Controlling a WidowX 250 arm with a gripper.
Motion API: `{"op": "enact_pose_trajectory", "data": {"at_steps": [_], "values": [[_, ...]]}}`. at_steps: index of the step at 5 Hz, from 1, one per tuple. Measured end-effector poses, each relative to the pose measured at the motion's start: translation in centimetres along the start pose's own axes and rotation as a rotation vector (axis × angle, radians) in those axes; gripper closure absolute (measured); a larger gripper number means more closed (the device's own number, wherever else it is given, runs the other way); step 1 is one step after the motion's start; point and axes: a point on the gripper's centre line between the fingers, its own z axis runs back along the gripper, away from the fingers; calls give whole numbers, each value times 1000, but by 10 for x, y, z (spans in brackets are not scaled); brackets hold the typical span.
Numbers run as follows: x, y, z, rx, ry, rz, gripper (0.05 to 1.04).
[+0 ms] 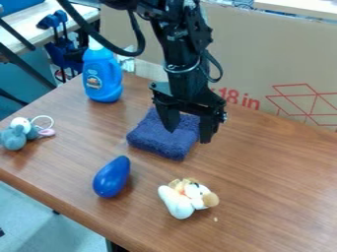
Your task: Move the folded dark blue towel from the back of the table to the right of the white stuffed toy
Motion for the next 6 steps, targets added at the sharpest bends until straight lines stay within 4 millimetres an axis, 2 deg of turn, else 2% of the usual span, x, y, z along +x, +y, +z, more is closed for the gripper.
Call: {"op": "enact_pose_trajectory", "data": {"at_steps": [1, 2, 3, 4, 6], "values": [[-4, 1, -9, 2, 30, 2, 73], [11, 19, -19, 15, 50, -2, 73], [28, 39, -21, 27, 39, 25, 73], [38, 47, -30, 39, 75, 19, 73], [41, 72, -43, 120, 194, -4, 73]]}}
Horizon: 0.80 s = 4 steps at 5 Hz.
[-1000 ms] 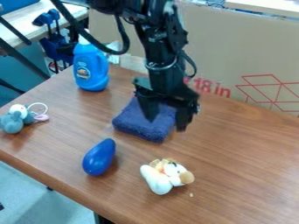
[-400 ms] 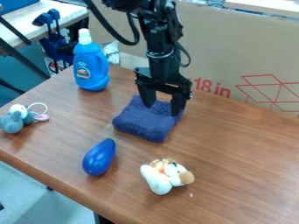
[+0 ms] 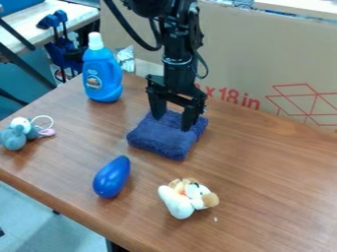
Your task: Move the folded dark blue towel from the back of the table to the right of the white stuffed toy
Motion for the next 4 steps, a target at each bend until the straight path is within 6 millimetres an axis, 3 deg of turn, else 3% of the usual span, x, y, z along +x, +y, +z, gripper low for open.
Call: {"op": "enact_pose_trajectory", "data": {"at_steps": [2, 4], "values": [[-8, 22, -10, 38, 68, 42, 73], [-9, 27, -31, 69, 79, 15, 73]]}}
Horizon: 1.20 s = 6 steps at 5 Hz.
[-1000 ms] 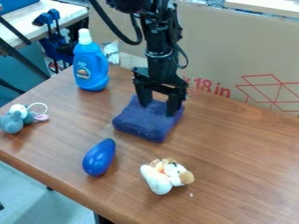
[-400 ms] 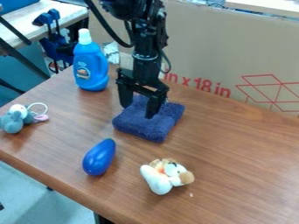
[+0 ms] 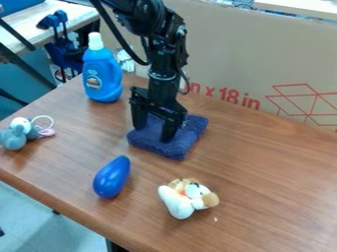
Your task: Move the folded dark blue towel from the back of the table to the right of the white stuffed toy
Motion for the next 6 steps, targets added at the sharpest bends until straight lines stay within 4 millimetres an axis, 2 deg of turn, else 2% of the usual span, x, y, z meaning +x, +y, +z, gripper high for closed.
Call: {"op": "enact_pose_trajectory", "data": {"at_steps": [1, 2, 3, 5, 6], "values": [[2, -14, -5, -32, -3, -29, 73], [-1, -35, -12, -103, -57, -19, 73], [6, -62, -12, -171, -64, -14, 73], [8, -172, 0, -210, -133, -170, 73], [7, -214, 4, -234, -152, -197, 73]]}}
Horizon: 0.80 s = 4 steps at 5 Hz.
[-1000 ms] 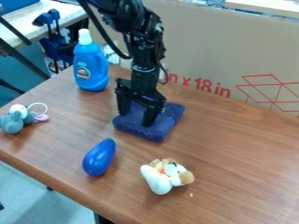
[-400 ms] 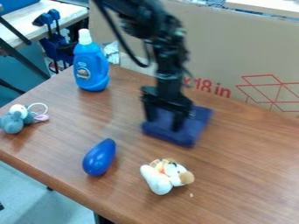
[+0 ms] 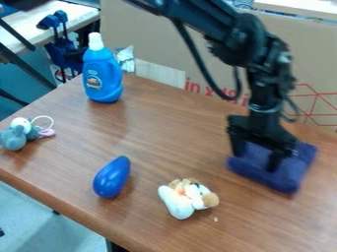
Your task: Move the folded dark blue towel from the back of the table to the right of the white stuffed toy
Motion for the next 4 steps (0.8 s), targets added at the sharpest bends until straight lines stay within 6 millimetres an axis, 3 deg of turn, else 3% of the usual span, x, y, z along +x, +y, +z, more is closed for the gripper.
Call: {"op": "enact_pose_trajectory", "data": {"at_steps": [1, 2, 3, 4], "values": [[4, -45, -7, -27, -19, -54, 73], [2, -67, -8, -50, -18, -86, 73], [-5, -65, -6, -49, -26, -40, 73], [-31, -51, 4, -35, -26, 76, 73]]}}
